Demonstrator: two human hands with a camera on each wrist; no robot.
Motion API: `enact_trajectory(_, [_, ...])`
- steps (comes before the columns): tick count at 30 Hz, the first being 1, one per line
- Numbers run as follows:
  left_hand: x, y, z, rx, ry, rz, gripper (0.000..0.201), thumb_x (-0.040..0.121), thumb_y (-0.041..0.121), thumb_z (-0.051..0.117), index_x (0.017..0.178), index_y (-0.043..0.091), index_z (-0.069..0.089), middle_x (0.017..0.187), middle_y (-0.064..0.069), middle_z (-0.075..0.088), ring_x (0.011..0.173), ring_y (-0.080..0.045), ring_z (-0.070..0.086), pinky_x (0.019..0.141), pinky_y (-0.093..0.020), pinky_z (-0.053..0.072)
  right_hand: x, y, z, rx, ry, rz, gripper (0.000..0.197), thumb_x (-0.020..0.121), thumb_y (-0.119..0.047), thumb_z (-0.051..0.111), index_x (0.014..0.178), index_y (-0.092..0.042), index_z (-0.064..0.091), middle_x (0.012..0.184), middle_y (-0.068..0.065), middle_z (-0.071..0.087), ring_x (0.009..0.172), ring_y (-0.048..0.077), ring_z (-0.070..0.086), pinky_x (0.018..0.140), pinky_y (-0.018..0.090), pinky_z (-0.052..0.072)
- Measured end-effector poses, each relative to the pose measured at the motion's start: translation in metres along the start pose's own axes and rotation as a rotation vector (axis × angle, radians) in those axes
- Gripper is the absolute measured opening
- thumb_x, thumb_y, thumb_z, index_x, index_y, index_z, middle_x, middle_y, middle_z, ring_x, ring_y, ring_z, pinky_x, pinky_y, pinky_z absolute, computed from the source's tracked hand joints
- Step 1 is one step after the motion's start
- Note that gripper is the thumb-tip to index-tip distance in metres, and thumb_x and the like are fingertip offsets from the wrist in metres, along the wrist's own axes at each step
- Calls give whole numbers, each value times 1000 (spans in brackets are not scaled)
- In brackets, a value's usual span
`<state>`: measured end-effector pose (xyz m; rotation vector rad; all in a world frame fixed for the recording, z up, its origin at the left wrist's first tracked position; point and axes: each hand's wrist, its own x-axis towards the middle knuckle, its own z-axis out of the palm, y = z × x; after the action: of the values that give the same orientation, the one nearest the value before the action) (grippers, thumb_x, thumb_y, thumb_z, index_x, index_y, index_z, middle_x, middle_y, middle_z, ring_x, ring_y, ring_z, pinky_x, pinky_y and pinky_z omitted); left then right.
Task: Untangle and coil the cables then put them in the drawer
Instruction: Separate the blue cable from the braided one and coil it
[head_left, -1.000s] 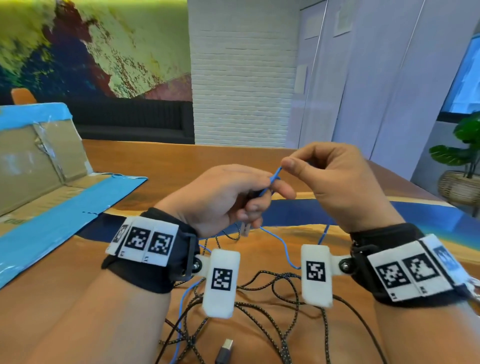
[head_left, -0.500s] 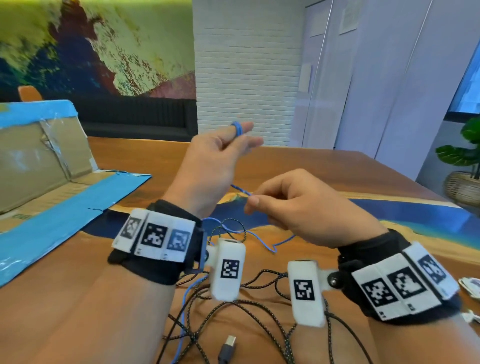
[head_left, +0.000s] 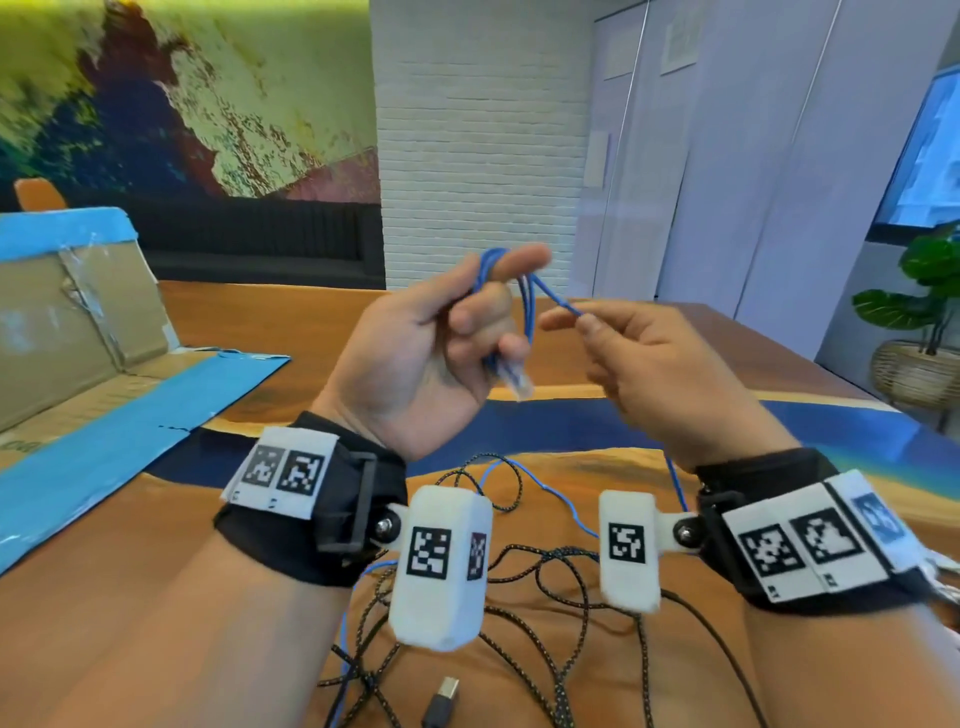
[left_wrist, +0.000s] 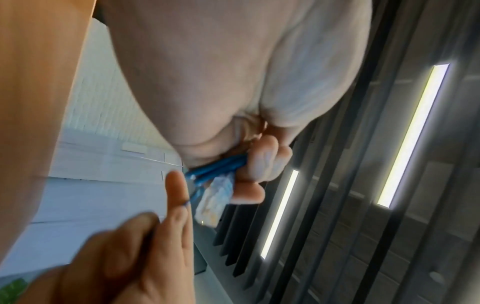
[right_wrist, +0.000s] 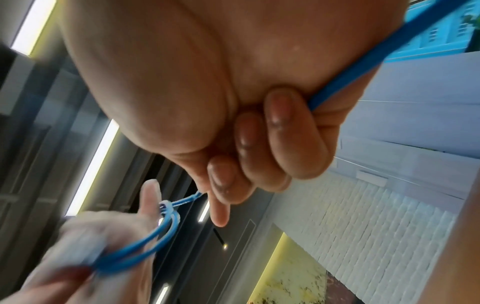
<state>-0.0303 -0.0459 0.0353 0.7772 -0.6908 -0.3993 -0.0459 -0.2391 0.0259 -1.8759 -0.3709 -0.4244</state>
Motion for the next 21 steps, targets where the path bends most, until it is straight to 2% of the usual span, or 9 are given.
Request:
enact_trajectory(3, [7,-2,4,-52,163,197,38,103,20,41,129,-3,58,66,6,48,53,-6,47,86,-24,56,-4,-5,18,-194,-171,-31,27,107,-18,46,112,-22,73,55,0,46,47,8,35,47,22,31])
enact_trajectory(5, [11,-4,0,-1,302,315,34,108,17,40,129,-2,58,71,3,60,62,-10,62,93,-28,55,-11,-11,29,-371,-327,-35,25,105,-27,52,102,-22,76,57,1,59,48,7,44,54,28,40])
enact_trajectory(7, [11,-3,-8,153,388,354,29,110,17,41,127,3,59,80,-1,72,78,-15,72,85,-29,56,-16,-16,34,-436,-401,-63,27,102,-33,56,92,-17,75,55,2,57,48,7,42,54,32,40])
enact_trajectory(9, [8,-2,-10,456,419,281,22,110,17,42,122,12,60,95,-5,77,89,-16,74,74,-29,52,-16,-20,33,-422,-345,-110,26,101,-31,58,87,-18,76,51,-5,44,47,7,38,51,29,33])
enact_trajectory(11, [4,-3,-10,733,398,161,22,110,15,44,110,13,66,102,-11,76,80,-15,73,64,-29,52,-12,-20,25,-378,-271,-147,25,99,-27,62,83,-18,77,54,-8,56,55,3,54,57,29,41])
enact_trajectory(13, [2,-5,-9,929,332,52,26,109,15,45,107,5,69,78,-9,72,65,-22,63,59,-37,45,-9,-19,16,-294,-183,-168,21,95,-25,69,78,-15,78,72,1,73,76,3,68,70,33,51])
enact_trajectory(16, [0,-7,-5,1071,184,-98,41,111,24,42,86,9,70,53,-6,55,54,-25,51,65,-46,44,-7,-16,5,-170,-89,-198,13,84,-18,82,75,-10,77,70,4,74,66,8,61,63,31,46])
enact_trajectory(18, [-3,-6,-5,1025,92,-174,51,111,32,39,77,7,70,44,-2,38,46,-21,40,62,-40,48,-6,-13,-1,-111,-73,-185,13,81,-17,84,75,-9,75,69,13,72,61,15,57,57,34,44])
enact_trajectory(21, [-8,0,-10,800,-12,-219,49,105,37,46,77,5,71,44,4,21,43,-16,19,51,-28,39,-5,-8,-6,43,-25,-130,12,76,-20,85,74,-13,75,67,22,62,50,18,47,40,27,38])
